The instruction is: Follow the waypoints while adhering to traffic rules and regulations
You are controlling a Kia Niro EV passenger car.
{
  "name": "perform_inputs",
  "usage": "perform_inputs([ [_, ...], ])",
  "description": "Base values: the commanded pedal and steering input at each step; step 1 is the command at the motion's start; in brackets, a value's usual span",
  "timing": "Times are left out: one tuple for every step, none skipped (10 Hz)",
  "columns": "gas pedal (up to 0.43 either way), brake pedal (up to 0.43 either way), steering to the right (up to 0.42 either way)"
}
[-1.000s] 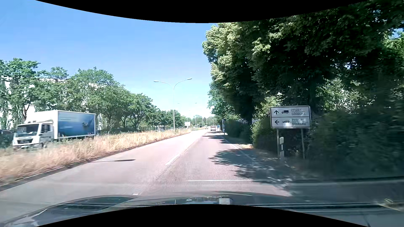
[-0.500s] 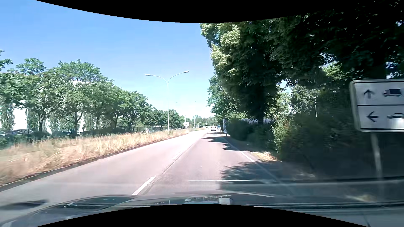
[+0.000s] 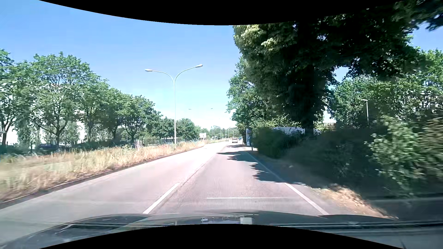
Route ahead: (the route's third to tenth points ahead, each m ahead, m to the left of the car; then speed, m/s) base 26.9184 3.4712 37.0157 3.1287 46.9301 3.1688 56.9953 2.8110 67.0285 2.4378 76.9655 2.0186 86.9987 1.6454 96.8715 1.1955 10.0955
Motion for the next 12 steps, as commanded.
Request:
perform_inputs([
  [0.24,0.0,0.001],
  [0.228,0.0,0.001],
  [0.228,0.0,0.001],
  [0.228,0.0,0.001],
  [0.22,0.0,0.001],
  [0.209,0.0,0.001],
  [0.197,0.0,0.001],
  [0.189,0.0,0.001],
  [0.189,0.0,0.001],
  [0.189,0.0,0.001],
  [0.169,0.0,0.001],
  [0.169,0.0,0.003],
])
